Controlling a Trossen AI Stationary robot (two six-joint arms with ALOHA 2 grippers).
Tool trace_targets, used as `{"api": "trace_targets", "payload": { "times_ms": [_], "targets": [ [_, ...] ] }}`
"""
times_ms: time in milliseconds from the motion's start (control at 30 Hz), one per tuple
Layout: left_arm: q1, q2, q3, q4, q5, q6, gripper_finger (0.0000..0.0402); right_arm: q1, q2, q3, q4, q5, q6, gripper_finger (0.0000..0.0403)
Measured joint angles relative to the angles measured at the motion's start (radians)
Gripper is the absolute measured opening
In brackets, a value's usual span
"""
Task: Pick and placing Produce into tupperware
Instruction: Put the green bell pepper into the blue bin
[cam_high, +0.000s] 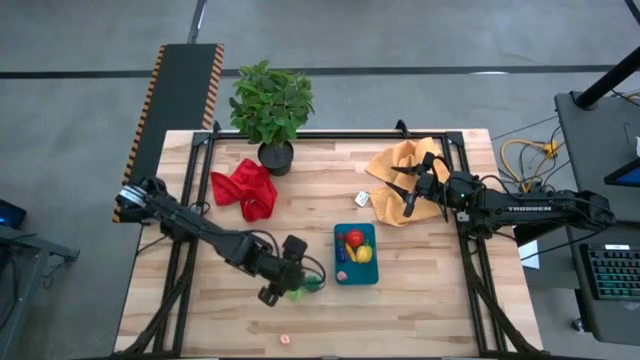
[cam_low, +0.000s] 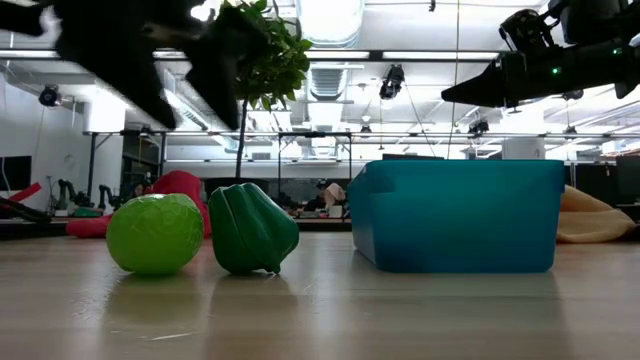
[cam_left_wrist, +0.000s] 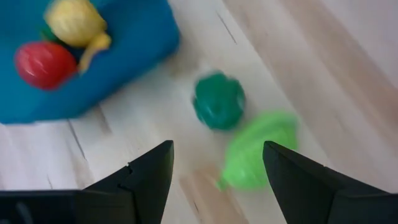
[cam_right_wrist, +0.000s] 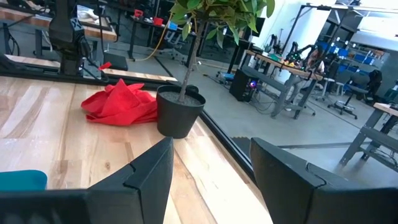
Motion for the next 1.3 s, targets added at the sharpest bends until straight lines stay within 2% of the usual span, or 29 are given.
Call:
{"api": "trace_targets", "payload": {
  "times_ms": [333,567,833,1300],
  "targets": [
    [0.045,0.072,0.050,0.032,0.122,-0.046,0.0232,0.000,0.000,0.000,0.000,0.000,0.000,0.0206],
    [0.068,0.142,0.093,0.011,0.140,-0.075,0.0232,0.000,0.001,0.000,-0.002,0.000,0.000,0.0206],
    [0.100,0.184,0.105,0.014,0.232,-0.113,0.0232,0.000,0.002,0.000,-0.002,0.000,0.000,0.0206],
    [0.120,0.227,0.104,0.026,0.238,-0.113,0.0232,0.000,0.001,0.000,-0.001,0.000,-0.004,0.0206]
  ]
}}
